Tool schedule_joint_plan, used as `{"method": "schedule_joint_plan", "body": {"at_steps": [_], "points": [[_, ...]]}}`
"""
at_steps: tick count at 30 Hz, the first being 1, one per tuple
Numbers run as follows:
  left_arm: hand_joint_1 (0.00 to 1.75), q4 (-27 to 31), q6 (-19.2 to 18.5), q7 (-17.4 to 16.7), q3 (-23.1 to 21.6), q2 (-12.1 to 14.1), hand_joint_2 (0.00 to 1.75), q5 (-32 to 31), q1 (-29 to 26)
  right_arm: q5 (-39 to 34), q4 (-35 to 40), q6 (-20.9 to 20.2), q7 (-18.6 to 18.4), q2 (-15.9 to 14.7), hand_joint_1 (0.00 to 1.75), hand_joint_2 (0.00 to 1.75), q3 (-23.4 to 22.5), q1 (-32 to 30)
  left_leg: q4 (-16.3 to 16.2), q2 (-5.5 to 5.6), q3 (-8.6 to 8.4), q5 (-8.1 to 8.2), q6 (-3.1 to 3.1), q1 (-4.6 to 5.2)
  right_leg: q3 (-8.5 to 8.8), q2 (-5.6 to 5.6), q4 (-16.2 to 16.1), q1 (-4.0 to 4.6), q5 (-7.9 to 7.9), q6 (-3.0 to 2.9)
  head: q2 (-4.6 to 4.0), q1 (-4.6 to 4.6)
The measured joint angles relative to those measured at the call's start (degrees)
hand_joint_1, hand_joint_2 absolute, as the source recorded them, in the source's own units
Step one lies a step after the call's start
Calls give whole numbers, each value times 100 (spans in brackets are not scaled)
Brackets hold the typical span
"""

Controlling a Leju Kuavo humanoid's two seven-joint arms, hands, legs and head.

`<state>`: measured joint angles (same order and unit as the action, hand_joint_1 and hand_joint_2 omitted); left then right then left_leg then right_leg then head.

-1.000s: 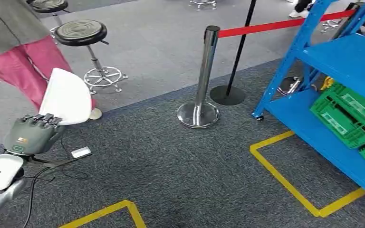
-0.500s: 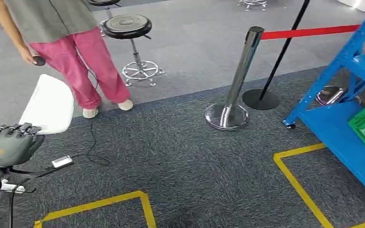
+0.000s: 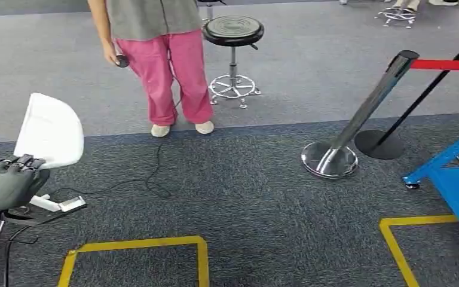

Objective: Take the parts from the cabinet and place them on the table.

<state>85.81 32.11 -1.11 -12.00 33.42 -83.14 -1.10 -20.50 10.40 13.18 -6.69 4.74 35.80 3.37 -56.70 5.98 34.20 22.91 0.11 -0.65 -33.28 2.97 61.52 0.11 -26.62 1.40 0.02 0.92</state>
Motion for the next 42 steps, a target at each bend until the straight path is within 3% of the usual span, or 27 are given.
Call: {"method": "schedule_joint_plan", "body": {"at_steps": [1, 2, 5, 6, 7, 8, 10, 11, 13, 14, 15, 16, 17, 21, 23, 24, 26, 27, 28, 30, 31, 32, 33, 36, 38, 40, 42], "points": [[175, 11, 0, 4, 9, 0, 175, 0, 1, 0, -2, 0, -13, 0, 0, 0, 2, -9, -14, 69, 27, -9, -38, 17, 84, 279, -195, -26, -77, 2, 0, 7], [175, 22, 0, 15, 20, 0, 175, 0, 0, 0, -2, 0, -13, 2, 0, 0, 2, -9, -44, 149, 62, -15, -67, 8, 117, 229, -247, -37, -61, 15, 0, 15], [175, 35, -2, 37, 35, 2, 175, 0, -60, -2, 0, -2, -50, 2, 0, 0, 2, -1, 25, 340, 106, -96, -197, -45, 137, 33, -244, 14, -22, -72, 0, 13], [175, 35, -2, 37, 39, 11, 175, 0, -87, -2, 0, -7, -53, 11, 0, 0, 2, 7, -15, 215, 128, -59, -195, -52, 152, -61, -292, -25, 15, -129, 0, 13], [175, 37, -7, 37, 48, 20, 175, 0, -84, 0, 0, -7, -51, 11, 0, 0, 2, 8, -179, -167, 209, 80, -208, 7, 156, -117, -309, -11, 22, -155, 0, 53], [175, 44, -11, 37, 50, 13, 175, 0, -64, 0, 0, -7, -51, 13, 0, 0, 2, 5, -528, -365, 379, 300, -231, 15, 146, -194, -311, 0, 25, -185, 0, 68], [175, 46, -13, 46, 50, -9, 175, -2, -61, 0, -2, -7, -53, 13, 0, 0, 2, -24, -1425, -503, 792, 706, -262, 3, 135, -365, -311, 18, 15, -201, 0, 61], [175, 46, -18, 55, 46, -18, 175, -2, -75, 0, -2, -7, -53, 13, 0, 0, 2, -42, -1730, -514, 928, 782, -273, -2, 130, -467, -310, 20, 12, -205, 0, 63], [175, 46, -37, 55, 46, -22, 175, -2, -92, -2, -2, -11, -53, 13, 0, 0, 2, -45, -1477, -535, 771, 536, -282, -6, 129, -630, -310, 20, 4, -197, 0, 65], [175, 46, -48, 55, 50, -22, 175, 0, -91, 0, -2, -11, -53, 13, 0, 0, 2, -40, -1031, -588, 515, 308, -282, -7, 136, -708, -310, 20, -4, -192, 0, 61], [175, 46, -50, 55, 68, -20, 175, 2, -91, 0, -2, -13, -53, 15, 0, 0, 2, -34, -516, -709, 204, 98, -279, -6, 151, -777, -310, 20, -16, -175, 0, 65], [175, 51, -55, 55, 90, -22, 175, 9, -89, -2, -2, -15, -53, 13, 0, 0, 2, -31, -146, -1029, -27, 40, -275, 12, 175, -838, -305, 42, -32, -148, 0, 68], [175, 59, -66, 55, 96, -24, 175, 15, -57, -2, -2, -15, -53, 13, 0, 0, 2, -34, 16, -1071, -62, 99, -231, 77, 155, -894, -264, 103, -76, -101, 0, 83], [175, 79, -116, 74, 123, -37, 175, 98, -92, -7, 2, -15, -53, 15, 0, 0, 2, -28, 12, -754, -36, 66, -62, 53, 228, -1189, -300, 89, -137, -10, 0, 81], [175, 88, -122, 74, 136, -44, 175, 107, -80, -7, 5, -15, -53, 22, 0, 0, 4, -18, 13, -640, -40, 57, 1, 20, 23, -537, 186, 39, -439, 56, 0, 28], [175, 101, -122, 74, 122, -50, 175, 111, -81, -7, 5, -15, -51, 22, 0, 0, 4, -19, 12, -572, -34, 52, 19, 17, -217, -390, 690, 39, -666, 68, 0, 17], [175, 105, -131, 74, 123, -55, 175, 111, -95, -11, 5, -15, -44, 22, 0, 0, 4, -38, 9, -413, -26, 52, 20, 19, -657, -317, 1497, 42, -917, 69, 0, 15], [175, 105, -133, 74, 120, -55, 175, 111, -100, -11, 5, -15, 64, 22, 0, 0, 4, -36, 9, -328, -29, 52, 19, 19, -713, -308, 1542, 43, -841, 60, 0, 15], [175, 105, -133, 76, 120, -55, 175, 111, -99, -11, 5, -15, 148, 22, 0, 0, 4, -27, 8, -247, -34, 52, 18, 19, -642, -299, 1337, 41, -653, 51, 0, 15], [175, 107, -133, 76, 123, -55, 175, 111, -98, -11, 5, -15, 153, 22, 0, 0, 4, -28, 6, -63, -55, 50, 7, 2, -197, -165, 353, 24, -102, 24, 0, 17], [175, 107, -138, 76, 123, -55, 175, 111, -97, -11, 5, -15, 139, 22, 0, 0, 4, -37, 3, 0, -47, 51, -17, -10, 0, 122, -79, -10, 59, 33, 0, 11], [175, 107, -144, 76, 125, -52, 175, 111, -84, -11, 5, -15, 124, 22, 0, 0, 4, -44, -47, 85, 3, 52, -64, 22, 44, 448, -262, -79, -14, 37, 0, 15], [175, 110, -149, 81, 123, -52, 175, 114, -86, -11, 2, -15, 124, 22, 0, 0, 4, -41, -26, 159, 42, 16, -103, -9, 72, 341, -229, -55, -3, 40, 0, 30], [175, 110, -153, 85, 125, -44, 175, 122, -113, -13, 5, -15, 100, 24, 0, 0, 4, -32, 16, 398, 98, -58, -230, -59, 72, 113, -266, -41, 47, -67, 0, 17], [175, 109, -160, 85, 129, -42, 175, 129, -96, -11, 5, -15, 102, 28, 0, 0, 4, -29, -308, -309, 258, 200, -244, -1, 95, -59, -302, -27, 71, -142, 0, 85], [175, 109, -173, 85, 120, -48, 175, 136, -67, -11, 5, -15, 102, 26, 0, 0, 4, -46, -1205, -511, 683, 644, -278, -4, 79, -244, -303, -1, 58, -166, 0, 90], [175, 109, -197, 87, 120, -50, 175, 138, -89, -11, 2, -15, 100, 28, 0, 0, 4, -65, -1744, -525, 931, 784, -294, -5, 67, -429, -302, 5, 52, -173, 0, 89]]}}
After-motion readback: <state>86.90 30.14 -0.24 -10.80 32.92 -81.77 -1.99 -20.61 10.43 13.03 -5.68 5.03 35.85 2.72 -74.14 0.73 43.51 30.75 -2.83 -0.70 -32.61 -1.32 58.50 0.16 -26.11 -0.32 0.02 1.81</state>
